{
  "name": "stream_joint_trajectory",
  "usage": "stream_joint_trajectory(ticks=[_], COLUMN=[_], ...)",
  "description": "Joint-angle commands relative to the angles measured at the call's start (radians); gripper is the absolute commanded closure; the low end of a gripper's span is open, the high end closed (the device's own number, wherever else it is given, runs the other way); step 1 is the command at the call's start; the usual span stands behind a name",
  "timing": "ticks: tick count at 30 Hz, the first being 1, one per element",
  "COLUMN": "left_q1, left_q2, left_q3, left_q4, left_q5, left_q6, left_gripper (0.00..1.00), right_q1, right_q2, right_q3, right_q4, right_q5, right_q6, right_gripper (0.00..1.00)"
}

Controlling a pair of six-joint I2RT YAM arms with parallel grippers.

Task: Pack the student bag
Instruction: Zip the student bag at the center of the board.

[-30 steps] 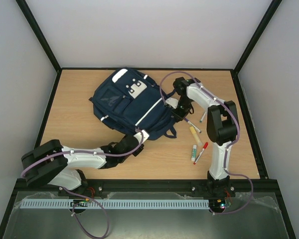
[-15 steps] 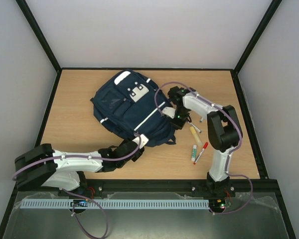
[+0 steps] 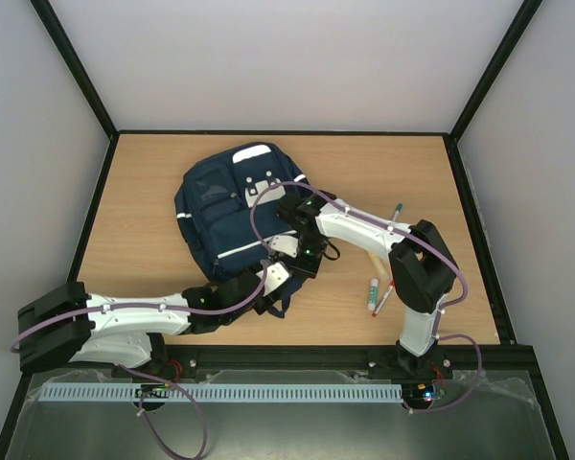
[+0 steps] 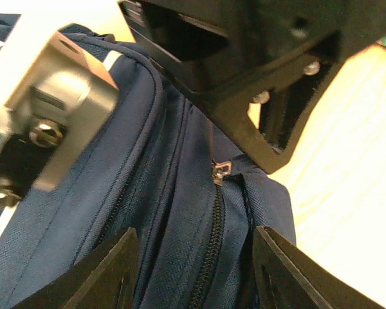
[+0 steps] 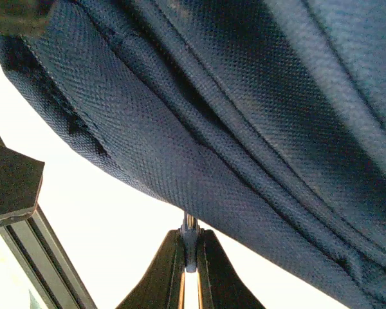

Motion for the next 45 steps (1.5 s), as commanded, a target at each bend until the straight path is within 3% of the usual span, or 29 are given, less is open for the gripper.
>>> stream_joint_trajectory(ticks=[1, 5, 12, 18, 30, 38, 45], left_q1=[-0.007, -0.006, -0.006, -0.006, -0.006, -0.013, -0.053], left_q2=[0.010, 0.042, 0.126, 0.120, 0.041, 0.028, 0.027], left_q3=[-0.010, -0.013, -0.001, -0.001, -0.057, -0.060, -0.055], left_q4=[0.025, 0.037, 0.052, 0.055, 0.047, 0.059, 0.052], left_q5=[0.036, 0.047, 0.041, -0.001, 0.005, 0.042, 0.052], left_q6=[0.017, 0.021, 0.028, 0.027, -0.002, -0.010, -0.014], left_gripper=[0.50, 0.56, 0.82, 0.97, 0.98, 0.98, 0.98], right_q1=[-0.005, -0.006, -0.006, -0.029, -0.262, -0.352, -0.399], right_q2=[0.000, -0.003, -0.006, -0.009, 0.058, 0.178, 0.315], right_q3=[0.020, 0.001, -0.032, -0.065, -0.021, 0.092, 0.292], right_q4=[-0.088, -0.088, -0.077, -0.073, -0.081, -0.004, 0.016], right_q5=[-0.054, -0.047, -0.031, -0.022, 0.011, 0.116, 0.115], right_q6=[0.029, 0.026, 0.021, 0.013, -0.071, -0.106, -0.090], right_gripper=[0.99, 0.99, 0.99, 0.99, 0.99, 0.99, 0.99])
